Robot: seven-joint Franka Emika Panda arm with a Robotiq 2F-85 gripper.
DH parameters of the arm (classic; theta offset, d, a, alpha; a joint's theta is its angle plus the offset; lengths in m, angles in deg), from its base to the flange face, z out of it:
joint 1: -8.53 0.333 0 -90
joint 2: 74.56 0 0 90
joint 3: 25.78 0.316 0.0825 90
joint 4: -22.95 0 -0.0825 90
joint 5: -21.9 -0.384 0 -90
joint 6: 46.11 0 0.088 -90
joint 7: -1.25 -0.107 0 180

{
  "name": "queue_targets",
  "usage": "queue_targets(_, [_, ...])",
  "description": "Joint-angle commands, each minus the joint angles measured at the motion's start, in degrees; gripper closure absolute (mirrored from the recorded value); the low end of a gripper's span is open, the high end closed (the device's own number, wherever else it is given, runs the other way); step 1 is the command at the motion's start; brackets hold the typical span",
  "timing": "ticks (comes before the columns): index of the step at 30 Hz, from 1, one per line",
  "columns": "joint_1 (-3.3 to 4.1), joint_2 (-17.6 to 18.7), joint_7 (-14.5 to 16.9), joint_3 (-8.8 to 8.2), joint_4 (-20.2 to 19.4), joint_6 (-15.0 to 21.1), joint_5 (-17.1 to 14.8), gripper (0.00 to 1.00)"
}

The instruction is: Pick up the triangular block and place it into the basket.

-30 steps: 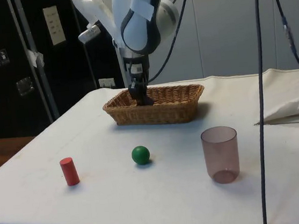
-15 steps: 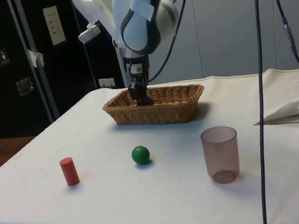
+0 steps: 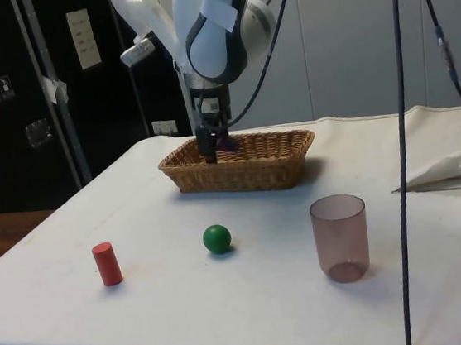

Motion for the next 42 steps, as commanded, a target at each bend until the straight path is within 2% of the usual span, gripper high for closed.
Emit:
queue_targets(1, [0.00, 0.17, -0.11, 0.00, 0.17, -0.11, -0.06, 0.02])
queue_targets(7, [0.00, 0.40, -0.17, 0.52, 0.63, -0.86, -0.29, 0.00])
queue_targets(8, [0.11, 0.17, -0.11, 0.17, 0.23, -0.40, 0.00, 0.00])
queue_targets(16, [0.00, -1.95, -0.23, 1.15, 0.46, -3.95, -0.69, 0.00])
queue_targets(17, [0.34, -1.38, -0.63, 0.46, 0.74, -3.61, 0.00, 0.00])
queue_targets(18, [-0.06, -2.18, -0.23, 1.26, 0.40, -4.18, -0.74, 0.00])
queue_targets(19, [-0.11, -2.35, -0.17, 1.32, 0.34, -4.35, -0.80, 0.00])
queue_targets(22, [-1.09, -2.81, 1.20, 1.83, 0.23, -4.30, -1.89, 0.00])
queue_targets(23, [-1.15, -2.92, 1.72, 1.89, 0.06, -4.30, -2.46, 0.00])
queue_targets(24, [-1.15, -2.98, 2.29, 1.89, -0.06, -4.30, -3.15, 0.00])
queue_targets(25, [-0.06, -2.12, 1.26, 0.40, 0.40, -4.35, -2.18, 0.00])
queue_targets(26, [-1.15, -3.04, 2.92, 1.89, -0.17, -4.30, -3.84, 0.00])
queue_targets(29, [-0.80, -3.55, 5.27, 1.09, -0.34, -4.76, -5.96, 0.00])
queue_targets(33, [-0.40, -5.10, 6.42, -0.11, -0.92, -5.73, -6.02, 0.00])
queue_targets(34, [-0.11, -4.24, 5.90, -0.40, -0.40, -5.44, -5.84, 0.00])
queue_targets(35, [-0.34, -5.61, 6.65, -0.40, -1.09, -6.07, -5.96, 0.00])
queue_targets(42, [-0.06, -9.80, 8.54, -2.18, -2.35, -8.42, -5.50, 0.00])
